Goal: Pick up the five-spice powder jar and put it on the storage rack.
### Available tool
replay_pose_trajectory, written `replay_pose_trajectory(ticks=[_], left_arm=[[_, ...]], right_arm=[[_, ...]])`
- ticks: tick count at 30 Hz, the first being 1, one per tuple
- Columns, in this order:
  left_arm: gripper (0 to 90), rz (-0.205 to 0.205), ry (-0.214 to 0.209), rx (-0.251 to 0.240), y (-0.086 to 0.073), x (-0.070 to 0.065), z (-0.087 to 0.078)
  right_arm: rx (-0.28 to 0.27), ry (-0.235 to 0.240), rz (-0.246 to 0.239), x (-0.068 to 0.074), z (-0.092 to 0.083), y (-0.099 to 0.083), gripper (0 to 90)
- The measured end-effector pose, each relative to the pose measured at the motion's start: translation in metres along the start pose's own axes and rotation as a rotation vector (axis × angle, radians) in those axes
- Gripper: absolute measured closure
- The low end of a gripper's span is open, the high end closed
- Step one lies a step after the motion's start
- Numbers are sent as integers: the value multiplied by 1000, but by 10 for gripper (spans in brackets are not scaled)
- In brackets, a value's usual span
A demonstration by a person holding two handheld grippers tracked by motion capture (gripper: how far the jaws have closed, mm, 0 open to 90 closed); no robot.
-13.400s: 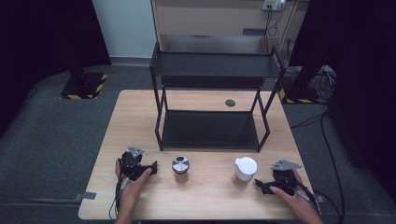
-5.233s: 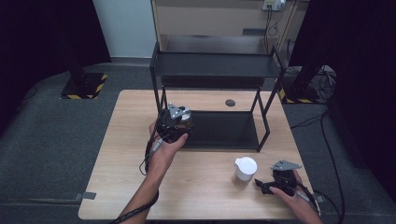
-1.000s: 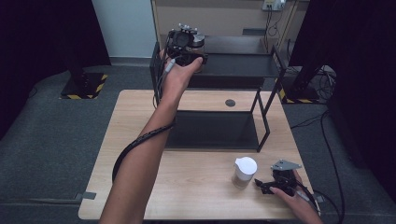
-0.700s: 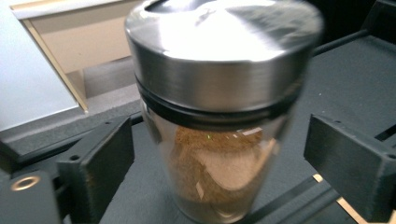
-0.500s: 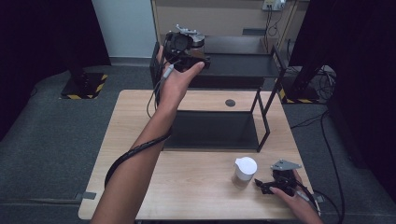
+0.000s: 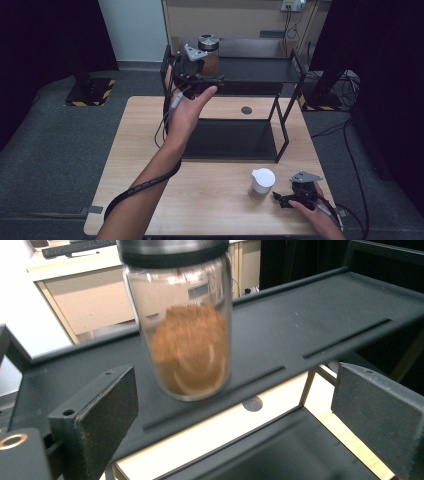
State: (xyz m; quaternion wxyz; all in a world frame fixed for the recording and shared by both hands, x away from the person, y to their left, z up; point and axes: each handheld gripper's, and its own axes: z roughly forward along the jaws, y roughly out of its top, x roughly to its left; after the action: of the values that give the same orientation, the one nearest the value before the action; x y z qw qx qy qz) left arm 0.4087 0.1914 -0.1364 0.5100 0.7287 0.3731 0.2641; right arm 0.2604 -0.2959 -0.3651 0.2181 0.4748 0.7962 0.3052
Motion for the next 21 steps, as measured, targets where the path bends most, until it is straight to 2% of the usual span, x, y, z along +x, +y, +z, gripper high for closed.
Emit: replay_pose_trajectory(ticks=[2, 6, 9, 11, 15, 21], left_arm=[[41, -4, -9, -8, -10, -3, -3], [44, 15, -27, -18, -34, -11, -8], [45, 35, -15, -19, -53, -21, -8], [44, 27, -27, -13, -67, -24, -6], [43, 26, -37, 35, -94, -29, 2], [46, 3, -72, 159, -147, -38, 26]], right_arm=[[0, 0, 0, 0, 0, 0, 14], [-1, -1, -1, 0, 0, 0, 14], [0, -1, -1, 0, 0, 0, 14], [0, -1, 1, 0, 0, 0, 14], [0, -1, 1, 0, 0, 0, 14], [0, -1, 1, 0, 0, 0, 14]])
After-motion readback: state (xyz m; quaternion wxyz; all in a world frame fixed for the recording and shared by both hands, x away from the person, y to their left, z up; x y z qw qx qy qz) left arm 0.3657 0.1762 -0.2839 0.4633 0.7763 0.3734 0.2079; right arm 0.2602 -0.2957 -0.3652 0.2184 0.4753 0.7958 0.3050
